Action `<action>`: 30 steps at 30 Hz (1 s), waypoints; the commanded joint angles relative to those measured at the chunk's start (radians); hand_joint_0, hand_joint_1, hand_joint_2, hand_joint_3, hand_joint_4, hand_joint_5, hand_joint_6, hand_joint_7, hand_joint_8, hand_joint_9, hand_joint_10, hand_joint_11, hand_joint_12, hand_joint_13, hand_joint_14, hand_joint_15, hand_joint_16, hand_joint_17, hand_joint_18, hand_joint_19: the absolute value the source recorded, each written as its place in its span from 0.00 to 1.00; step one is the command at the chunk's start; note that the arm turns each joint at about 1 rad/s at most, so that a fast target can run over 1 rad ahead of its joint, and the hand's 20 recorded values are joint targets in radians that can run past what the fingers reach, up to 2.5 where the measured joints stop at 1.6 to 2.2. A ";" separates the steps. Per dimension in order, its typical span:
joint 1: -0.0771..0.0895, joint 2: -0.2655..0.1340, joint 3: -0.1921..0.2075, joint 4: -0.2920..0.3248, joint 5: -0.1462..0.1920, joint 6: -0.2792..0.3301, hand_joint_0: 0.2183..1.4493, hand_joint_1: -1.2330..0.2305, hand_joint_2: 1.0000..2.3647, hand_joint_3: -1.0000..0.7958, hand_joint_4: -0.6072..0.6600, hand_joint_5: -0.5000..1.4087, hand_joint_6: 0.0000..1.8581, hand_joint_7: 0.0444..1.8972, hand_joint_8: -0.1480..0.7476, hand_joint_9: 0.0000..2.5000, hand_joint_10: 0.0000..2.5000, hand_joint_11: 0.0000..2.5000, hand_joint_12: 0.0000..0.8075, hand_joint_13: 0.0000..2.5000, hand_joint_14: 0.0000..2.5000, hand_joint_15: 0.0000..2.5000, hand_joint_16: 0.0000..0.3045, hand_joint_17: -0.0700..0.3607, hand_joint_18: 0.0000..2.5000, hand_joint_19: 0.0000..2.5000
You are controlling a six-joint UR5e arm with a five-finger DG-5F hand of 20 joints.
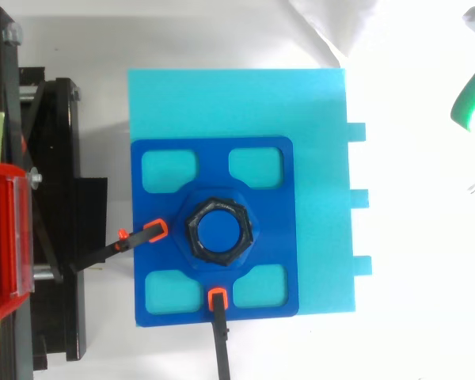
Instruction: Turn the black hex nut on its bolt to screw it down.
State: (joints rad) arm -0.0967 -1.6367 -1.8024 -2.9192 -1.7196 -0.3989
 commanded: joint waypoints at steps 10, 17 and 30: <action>0.000 0.000 0.000 0.000 0.000 0.000 0.18 0.62 0.00 0.28 0.58 0.13 0.27 0.33 0.42 0.00 0.00 0.00 0.45 0.02 0.00 0.00 0.20 0.48 0.00 0.04; 0.000 0.000 0.000 0.000 0.000 0.000 0.18 0.62 0.00 0.28 0.58 0.13 0.27 0.32 0.42 0.00 0.00 0.00 0.45 0.02 0.00 0.00 0.20 0.48 0.00 0.04; 0.000 0.000 0.000 0.000 0.000 0.000 0.18 0.60 0.00 0.28 0.58 0.14 0.27 0.31 0.43 0.02 0.00 0.00 0.46 0.04 0.00 0.00 0.20 0.48 0.00 0.02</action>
State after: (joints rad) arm -0.0966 -1.6368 -1.8024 -2.9192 -1.7196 -0.3988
